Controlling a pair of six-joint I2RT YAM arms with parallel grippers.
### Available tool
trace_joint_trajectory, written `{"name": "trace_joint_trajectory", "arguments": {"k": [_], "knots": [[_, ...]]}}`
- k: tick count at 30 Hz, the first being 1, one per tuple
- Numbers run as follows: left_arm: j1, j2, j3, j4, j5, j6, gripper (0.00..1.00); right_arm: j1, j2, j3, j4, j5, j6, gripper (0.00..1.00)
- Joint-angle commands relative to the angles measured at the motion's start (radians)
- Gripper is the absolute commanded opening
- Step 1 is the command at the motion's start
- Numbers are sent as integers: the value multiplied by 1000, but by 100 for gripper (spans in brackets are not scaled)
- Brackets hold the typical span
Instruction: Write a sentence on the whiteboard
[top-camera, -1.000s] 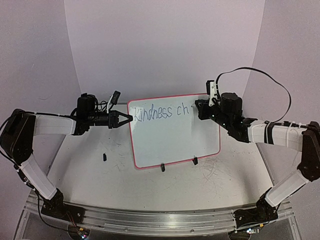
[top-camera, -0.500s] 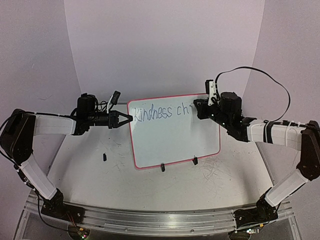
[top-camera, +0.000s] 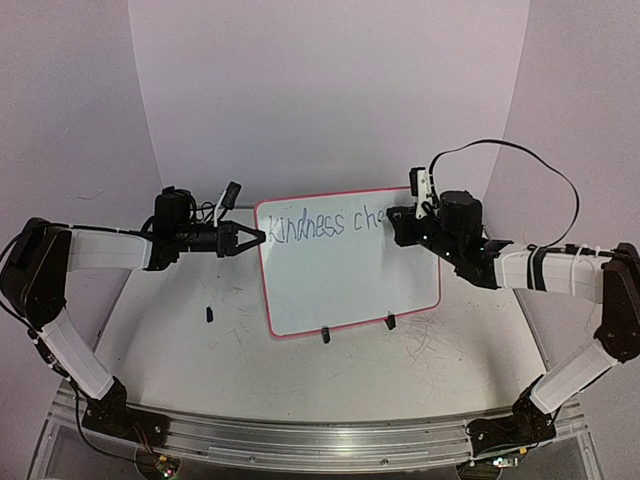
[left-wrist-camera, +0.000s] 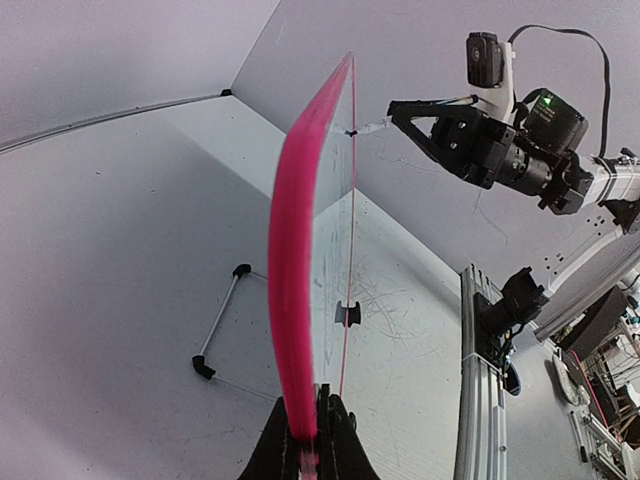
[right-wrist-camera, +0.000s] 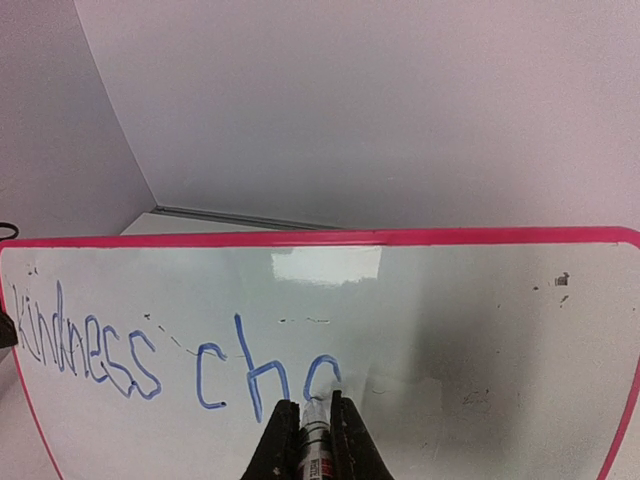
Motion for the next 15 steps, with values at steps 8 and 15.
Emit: {"name": "trace_joint_trajectory", "arguments": {"k": [8, 15], "knots": [[-16, -8, 1, 19, -18, 91, 0, -5, -19, 22, -29, 86, -2, 0], [-17, -7, 1, 19, -16, 91, 0, -7, 11, 70, -12, 80, -6, 0]]}}
